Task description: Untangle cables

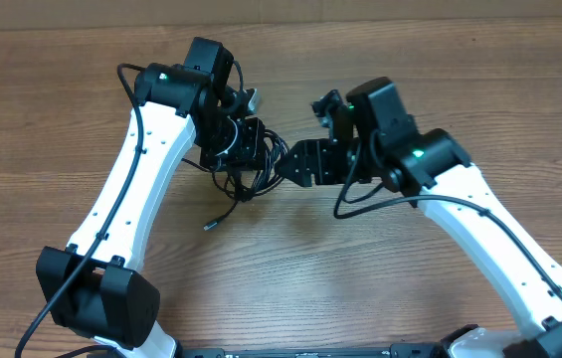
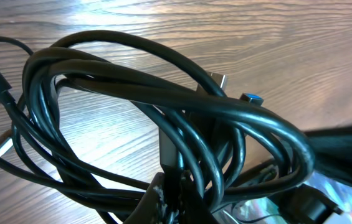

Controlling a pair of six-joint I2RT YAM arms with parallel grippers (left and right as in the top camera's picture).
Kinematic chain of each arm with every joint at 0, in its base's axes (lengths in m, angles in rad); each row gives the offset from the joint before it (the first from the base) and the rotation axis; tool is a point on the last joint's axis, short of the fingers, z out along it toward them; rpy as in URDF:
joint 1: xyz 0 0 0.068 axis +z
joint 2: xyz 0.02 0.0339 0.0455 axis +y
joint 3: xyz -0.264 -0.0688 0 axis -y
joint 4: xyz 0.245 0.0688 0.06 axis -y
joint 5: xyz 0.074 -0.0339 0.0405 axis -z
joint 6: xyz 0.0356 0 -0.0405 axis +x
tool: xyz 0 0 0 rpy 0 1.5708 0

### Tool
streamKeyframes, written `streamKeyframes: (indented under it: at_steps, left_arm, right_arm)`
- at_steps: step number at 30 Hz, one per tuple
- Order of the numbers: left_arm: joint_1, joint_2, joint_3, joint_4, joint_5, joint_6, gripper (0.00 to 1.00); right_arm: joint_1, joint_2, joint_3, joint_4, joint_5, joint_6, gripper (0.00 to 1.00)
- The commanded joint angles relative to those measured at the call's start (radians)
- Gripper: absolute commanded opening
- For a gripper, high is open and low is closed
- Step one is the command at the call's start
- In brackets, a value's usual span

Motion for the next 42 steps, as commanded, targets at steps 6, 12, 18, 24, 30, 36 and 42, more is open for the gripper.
streamKeyframes:
  at_steps: [6, 12, 18, 24, 30, 36, 42]
  left_arm:
    - [-0.005, -0.009, 0.032, -0.031, 0.094, 0.026, 0.04]
    - [-0.005, -0.023, 0.094, -0.081, 0.095, 0.074, 0.04]
    - [-0.005, -0.073, 0.180, -0.120, 0.098, 0.098, 0.04]
    - [-0.005, -0.158, 0.233, -0.124, 0.113, 0.159, 0.04]
    - [-0.005, -0.198, 0.233, -0.070, 0.135, 0.225, 0.04]
    - [-0.005, -0.198, 0.233, 0.008, 0.314, 0.369, 0.04]
    - [-0.005, -0.198, 0.232, 0.062, 0.291, 0.374, 0.04]
  right_arm:
    - [0.024, 0.109, 0.005, 0.023, 0.218, 0.232, 0.21]
    - [-0.040, 0.109, 0.005, 0.013, 0.269, 0.289, 0.04]
    - [-0.093, 0.110, 0.005, -0.003, 0.300, 0.310, 0.04]
    - [-0.109, 0.110, 0.005, -0.016, 0.230, 0.222, 0.08]
    - [-0.108, 0.110, 0.005, -0.033, 0.039, 0.075, 0.40]
    - [-0.108, 0.109, 0.005, -0.041, -0.166, -0.047, 0.65]
    - [-0.137, 0.105, 0.006, -0.108, -0.105, -0.047, 0.66]
